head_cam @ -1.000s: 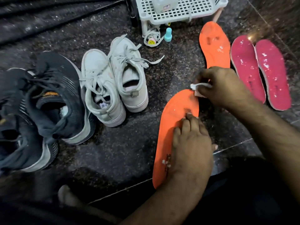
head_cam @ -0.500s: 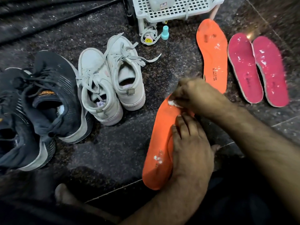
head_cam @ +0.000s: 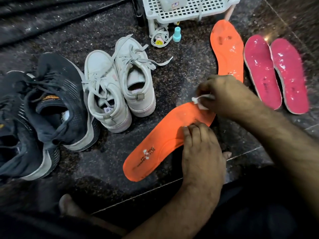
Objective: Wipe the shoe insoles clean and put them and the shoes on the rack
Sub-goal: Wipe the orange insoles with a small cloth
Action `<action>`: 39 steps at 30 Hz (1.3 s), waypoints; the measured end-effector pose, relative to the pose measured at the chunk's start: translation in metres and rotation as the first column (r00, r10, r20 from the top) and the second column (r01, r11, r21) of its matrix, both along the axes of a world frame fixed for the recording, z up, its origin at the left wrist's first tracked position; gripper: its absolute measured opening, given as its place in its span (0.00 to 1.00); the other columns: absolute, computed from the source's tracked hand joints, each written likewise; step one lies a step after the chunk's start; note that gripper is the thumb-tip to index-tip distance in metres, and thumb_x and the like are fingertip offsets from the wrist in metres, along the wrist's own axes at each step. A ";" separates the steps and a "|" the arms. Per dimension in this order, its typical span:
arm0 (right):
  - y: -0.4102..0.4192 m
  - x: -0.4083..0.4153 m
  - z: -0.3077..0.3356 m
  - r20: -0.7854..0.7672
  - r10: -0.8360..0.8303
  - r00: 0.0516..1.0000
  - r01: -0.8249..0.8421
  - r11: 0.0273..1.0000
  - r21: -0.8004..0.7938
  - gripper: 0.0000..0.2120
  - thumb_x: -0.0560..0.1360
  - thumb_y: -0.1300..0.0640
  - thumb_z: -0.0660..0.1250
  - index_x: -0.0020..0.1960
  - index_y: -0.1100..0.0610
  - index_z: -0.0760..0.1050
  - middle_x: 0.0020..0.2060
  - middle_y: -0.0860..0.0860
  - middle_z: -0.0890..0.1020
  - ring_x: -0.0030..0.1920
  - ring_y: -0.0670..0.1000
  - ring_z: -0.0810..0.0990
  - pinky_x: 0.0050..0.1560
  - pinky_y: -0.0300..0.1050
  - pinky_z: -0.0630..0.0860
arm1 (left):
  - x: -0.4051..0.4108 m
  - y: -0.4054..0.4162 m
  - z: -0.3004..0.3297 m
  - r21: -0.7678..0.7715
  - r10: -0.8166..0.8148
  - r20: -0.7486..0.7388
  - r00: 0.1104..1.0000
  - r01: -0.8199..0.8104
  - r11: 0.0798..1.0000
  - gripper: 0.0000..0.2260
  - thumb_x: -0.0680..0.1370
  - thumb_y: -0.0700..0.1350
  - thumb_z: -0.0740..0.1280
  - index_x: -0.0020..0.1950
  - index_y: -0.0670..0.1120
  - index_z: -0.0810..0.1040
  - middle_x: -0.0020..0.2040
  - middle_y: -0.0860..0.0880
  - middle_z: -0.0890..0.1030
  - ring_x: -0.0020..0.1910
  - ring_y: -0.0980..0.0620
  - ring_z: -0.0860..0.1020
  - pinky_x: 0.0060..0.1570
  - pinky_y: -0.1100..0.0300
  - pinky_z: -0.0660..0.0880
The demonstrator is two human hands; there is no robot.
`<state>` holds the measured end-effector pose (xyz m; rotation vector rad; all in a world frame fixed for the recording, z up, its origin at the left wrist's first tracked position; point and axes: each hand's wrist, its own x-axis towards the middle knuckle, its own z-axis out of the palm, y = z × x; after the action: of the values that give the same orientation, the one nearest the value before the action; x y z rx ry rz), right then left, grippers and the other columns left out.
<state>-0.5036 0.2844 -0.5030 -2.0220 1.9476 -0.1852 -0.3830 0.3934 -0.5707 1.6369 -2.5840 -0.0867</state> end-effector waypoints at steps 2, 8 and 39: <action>0.004 0.019 -0.001 0.090 0.111 0.990 -0.115 0.993 0.032 0.09 0.71 0.57 0.72 0.51 0.49 0.83 0.46 0.50 0.81 0.49 0.54 0.81 0.51 0.48 0.77 | 0.001 -0.014 -0.004 0.087 0.038 -0.002 0.999 -0.038 0.995 0.11 0.72 0.53 0.64 0.52 0.50 0.77 0.44 0.53 0.76 0.46 0.53 0.71 0.54 0.52 0.71; -0.006 -0.004 -0.007 -0.041 -0.039 0.998 0.041 0.998 0.043 0.06 0.70 0.54 0.74 0.45 0.47 0.79 0.44 0.50 0.78 0.48 0.57 0.81 0.48 0.51 0.79 | 0.001 -0.020 0.004 0.208 0.087 -0.062 0.994 -0.073 0.975 0.31 0.78 0.64 0.47 0.57 0.40 0.75 0.47 0.46 0.76 0.43 0.47 0.77 0.45 0.51 0.78; -0.005 0.001 -0.006 0.014 -0.094 0.995 0.090 0.981 0.172 0.09 0.69 0.57 0.73 0.35 0.44 0.77 0.40 0.50 0.84 0.44 0.54 0.83 0.48 0.48 0.80 | 0.007 -0.048 -0.043 0.462 0.072 -0.172 0.982 0.016 0.887 0.14 0.83 0.51 0.53 0.56 0.54 0.78 0.49 0.52 0.77 0.43 0.52 0.77 0.48 0.52 0.80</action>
<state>-0.5022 0.2797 -0.5095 -1.8159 1.9728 -0.0588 -0.3756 0.3450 -0.6134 1.6933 -2.5201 -0.8744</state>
